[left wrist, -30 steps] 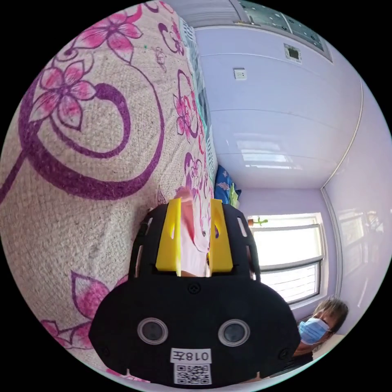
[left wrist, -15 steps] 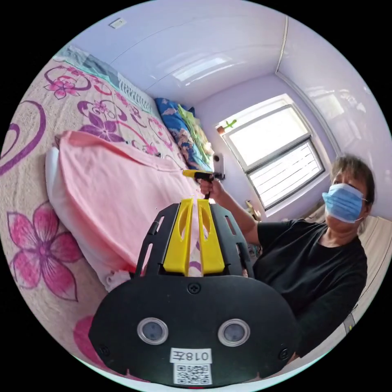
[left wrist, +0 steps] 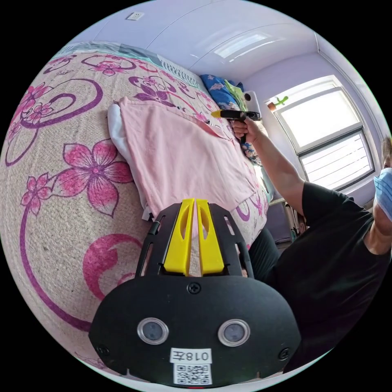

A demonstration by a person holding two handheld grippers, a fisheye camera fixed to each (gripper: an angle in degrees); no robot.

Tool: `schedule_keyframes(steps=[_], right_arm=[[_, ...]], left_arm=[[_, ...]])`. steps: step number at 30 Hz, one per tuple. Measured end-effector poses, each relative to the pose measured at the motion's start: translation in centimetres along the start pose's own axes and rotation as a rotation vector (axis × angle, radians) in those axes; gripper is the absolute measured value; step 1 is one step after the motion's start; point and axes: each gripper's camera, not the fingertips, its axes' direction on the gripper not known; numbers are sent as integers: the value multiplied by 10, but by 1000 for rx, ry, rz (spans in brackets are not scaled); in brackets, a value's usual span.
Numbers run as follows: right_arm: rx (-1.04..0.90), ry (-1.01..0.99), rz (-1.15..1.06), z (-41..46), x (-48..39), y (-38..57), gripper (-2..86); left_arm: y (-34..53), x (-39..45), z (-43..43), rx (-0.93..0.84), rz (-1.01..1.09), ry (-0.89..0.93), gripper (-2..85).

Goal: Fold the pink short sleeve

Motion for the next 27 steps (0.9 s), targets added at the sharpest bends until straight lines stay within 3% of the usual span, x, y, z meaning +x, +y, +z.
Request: schedule_keyframes(steps=[2, 4, 5, 8, 10, 13, 15, 16, 19, 21, 23, 27], right_arm=[[-221, -15, 1, 42, -4, -7, -9], [-392, 127, 69, 68, 7, -9, -9], [-386, 102, 104, 65, 16, -10, -9], [-113, 260, 213, 7, 28, -4, -9], [-19, 177, 208, -21, 24, 8, -9], [-269, 33, 138, -9, 16, 29, -9], [-494, 116, 208, 11, 30, 59, -9], [-517, 141, 230, 11, 35, 65, -9], [-222, 342, 291, -41, 45, 90, -8], [148, 468, 340, -101, 33, 127, -5], [271, 437, 359, -128, 25, 161, 2], [285, 418, 440, -158, 16, 267, 75]], left_arm=[[-3, 5, 6, -3, -12, 1, -9], [-4, 10, 15, -15, -47, -2, -10], [-4, 12, 16, -13, -51, -1, -10], [-3, 23, 21, -9, -76, -7, -10], [-4, 37, 26, -12, -62, -30, -10], [-6, 52, 35, -8, -42, -39, -10], [-6, 56, 40, -2, -58, -40, -9], [-5, 58, 42, 3, -80, -29, -9], [-1, 69, 46, 14, -107, -39, -8], [0, 79, 49, 4, -106, -56, -5], [2, 91, 50, -3, -101, -79, 1], [5, 131, 45, 65, -41, -106, 29]])
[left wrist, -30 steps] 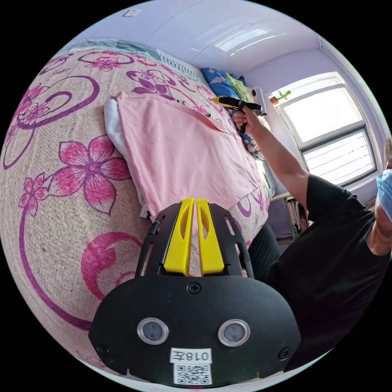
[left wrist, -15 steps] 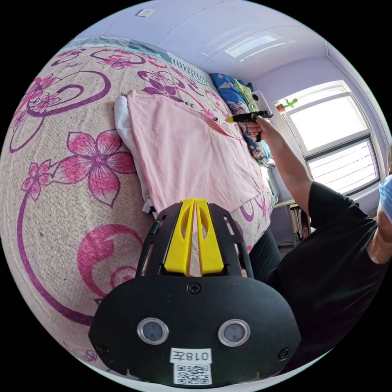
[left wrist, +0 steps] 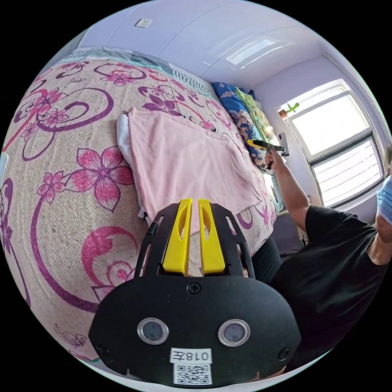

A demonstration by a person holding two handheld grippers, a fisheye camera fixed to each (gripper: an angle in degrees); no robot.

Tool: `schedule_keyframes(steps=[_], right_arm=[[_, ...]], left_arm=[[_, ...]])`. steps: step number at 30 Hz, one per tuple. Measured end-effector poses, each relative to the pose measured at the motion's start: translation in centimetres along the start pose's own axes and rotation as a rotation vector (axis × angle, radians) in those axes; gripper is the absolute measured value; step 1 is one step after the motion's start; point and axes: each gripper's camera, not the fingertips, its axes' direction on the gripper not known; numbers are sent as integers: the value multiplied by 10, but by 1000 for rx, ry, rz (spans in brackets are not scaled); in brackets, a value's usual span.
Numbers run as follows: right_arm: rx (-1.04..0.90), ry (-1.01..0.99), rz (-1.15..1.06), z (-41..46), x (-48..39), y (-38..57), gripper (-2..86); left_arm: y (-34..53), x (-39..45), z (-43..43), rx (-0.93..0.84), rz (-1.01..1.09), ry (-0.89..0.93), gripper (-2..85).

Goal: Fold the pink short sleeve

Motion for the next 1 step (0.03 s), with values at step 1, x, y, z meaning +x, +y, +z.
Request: schedule_keyframes(steps=[1], right_arm=[[-3, -21, 20, -7, 9, 17, 82]], left_arm=[[0, 14, -1, 33, 22, 14, 36]])
